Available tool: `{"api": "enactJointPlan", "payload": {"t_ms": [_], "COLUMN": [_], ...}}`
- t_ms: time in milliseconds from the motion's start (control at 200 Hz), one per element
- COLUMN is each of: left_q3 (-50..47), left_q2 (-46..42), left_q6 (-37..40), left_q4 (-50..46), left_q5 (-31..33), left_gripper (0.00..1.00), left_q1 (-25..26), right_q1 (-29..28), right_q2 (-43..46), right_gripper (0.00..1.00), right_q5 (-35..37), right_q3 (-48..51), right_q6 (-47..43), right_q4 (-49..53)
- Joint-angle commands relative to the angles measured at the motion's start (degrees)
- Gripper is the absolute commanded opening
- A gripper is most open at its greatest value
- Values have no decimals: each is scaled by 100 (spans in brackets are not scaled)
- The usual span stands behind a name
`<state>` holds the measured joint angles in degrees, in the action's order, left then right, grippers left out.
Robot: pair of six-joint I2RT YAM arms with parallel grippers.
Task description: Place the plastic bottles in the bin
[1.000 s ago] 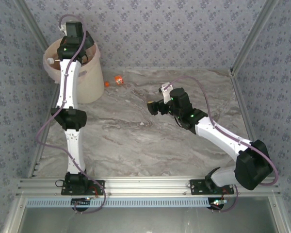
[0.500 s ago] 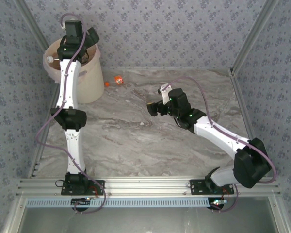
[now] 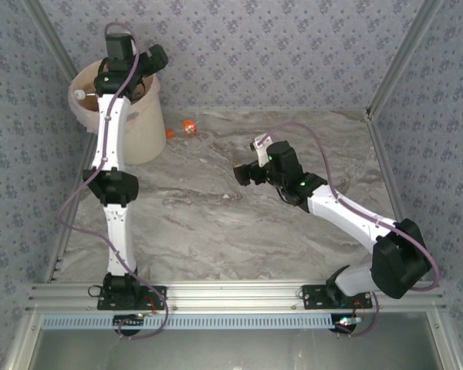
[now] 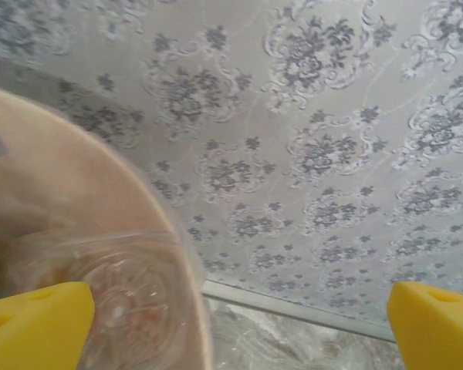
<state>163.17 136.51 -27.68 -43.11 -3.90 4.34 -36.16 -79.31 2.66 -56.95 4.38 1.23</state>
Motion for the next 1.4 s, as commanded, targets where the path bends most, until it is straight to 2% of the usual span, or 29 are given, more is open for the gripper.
{"api": "enactJointPlan", "payload": {"t_ms": [0,215,315,585,680,819,994,1099,1199,1289,1394], "left_q3": [-14,-14,-1,26,22,-60,-166,-233,-251,-251,-251], "left_q2": [237,618,649,-108,-455,-767,-771,-647,-401,-141,162], "left_q6": [-10,-186,-203,192,551,1078,1648,1932,2152,2235,2408], "left_q4": [475,462,133,36,-64,-320,-558,-527,-488,-443,-348], "left_q5": [-620,-200,82,57,100,506,1220,1260,1170,949,991], "left_gripper": [98,98,98,98,98,98,98,98,98,98,98], "left_q1": [-74,-174,-237,-81,178,741,1517,1881,2064,2087,2083], "right_q1": [-56,-64,-67,-83,-86,-90,-84,-84,-61,-24,62], "right_q2": [-64,-83,-94,-126,-128,-120,6,158,336,527,728], "right_gripper": [100,100,100,100,100,100,100,100,100,100,100], "right_q5": [127,182,166,184,210,298,330,428,678,880,1095], "right_q3": [-194,-200,-207,-228,-236,-206,-79,61,219,410,592], "right_q6": [-98,-113,-100,-104,-99,-80,-62,-29,-17,16,136], "right_q4": [35,87,84,85,74,39,-18,-101,-254,-399,-514]}}
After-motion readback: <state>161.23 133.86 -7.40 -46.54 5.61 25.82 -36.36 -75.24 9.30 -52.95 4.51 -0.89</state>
